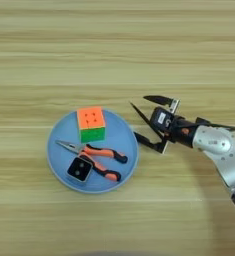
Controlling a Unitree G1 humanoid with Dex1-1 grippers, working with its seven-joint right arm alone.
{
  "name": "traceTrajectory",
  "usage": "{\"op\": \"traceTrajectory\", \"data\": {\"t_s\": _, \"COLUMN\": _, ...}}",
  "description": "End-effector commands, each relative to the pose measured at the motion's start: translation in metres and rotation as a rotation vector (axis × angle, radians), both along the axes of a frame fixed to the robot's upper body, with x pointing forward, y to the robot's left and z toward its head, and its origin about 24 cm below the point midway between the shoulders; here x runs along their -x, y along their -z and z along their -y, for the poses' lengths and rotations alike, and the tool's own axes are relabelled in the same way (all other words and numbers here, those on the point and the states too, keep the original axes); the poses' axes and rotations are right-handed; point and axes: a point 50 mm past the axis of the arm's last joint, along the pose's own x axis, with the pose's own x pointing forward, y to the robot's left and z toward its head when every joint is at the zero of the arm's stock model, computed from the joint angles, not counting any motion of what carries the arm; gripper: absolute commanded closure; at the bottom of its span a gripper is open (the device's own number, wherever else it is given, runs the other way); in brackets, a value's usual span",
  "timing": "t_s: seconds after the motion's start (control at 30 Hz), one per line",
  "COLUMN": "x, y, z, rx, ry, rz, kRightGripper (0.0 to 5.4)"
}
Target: Move the objects on the table
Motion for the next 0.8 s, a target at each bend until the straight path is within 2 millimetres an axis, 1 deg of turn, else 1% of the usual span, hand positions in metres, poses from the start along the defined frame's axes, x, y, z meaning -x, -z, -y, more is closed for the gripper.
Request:
{"op": "traceTrajectory", "data": {"t_s": 0.03, "x": -0.015, "y": -0.029, "z": 0.000, "rx": -0.023, "ry": 0.013, "rz": 0.116, "kRightGripper": 0.04}}
{"op": "traceTrajectory", "data": {"t_s": 0.27, "x": -0.021, "y": -0.032, "z": 0.006, "rx": -0.026, "ry": 0.067, "rz": 0.128, "kRightGripper": 0.04}}
{"op": "traceTrajectory", "data": {"t_s": 0.47, "x": -0.034, "y": -0.043, "z": 0.017, "rx": -0.118, "ry": 0.178, "rz": 0.115, "kRightGripper": 0.04}}
{"op": "traceTrajectory", "data": {"t_s": 0.57, "x": -0.038, "y": -0.045, "z": 0.023, "rx": -0.147, "ry": 0.217, "rz": 0.097, "kRightGripper": 0.04}}
{"op": "traceTrajectory", "data": {"t_s": 0.67, "x": -0.040, "y": -0.047, "z": 0.025, "rx": -0.204, "ry": 0.240, "rz": 0.056, "kRightGripper": 0.04}}
{"op": "traceTrajectory", "data": {"t_s": 0.8, "x": -0.039, "y": -0.047, "z": 0.021, "rx": -0.368, "ry": 0.242, "rz": -0.081, "kRightGripper": 0.04}}
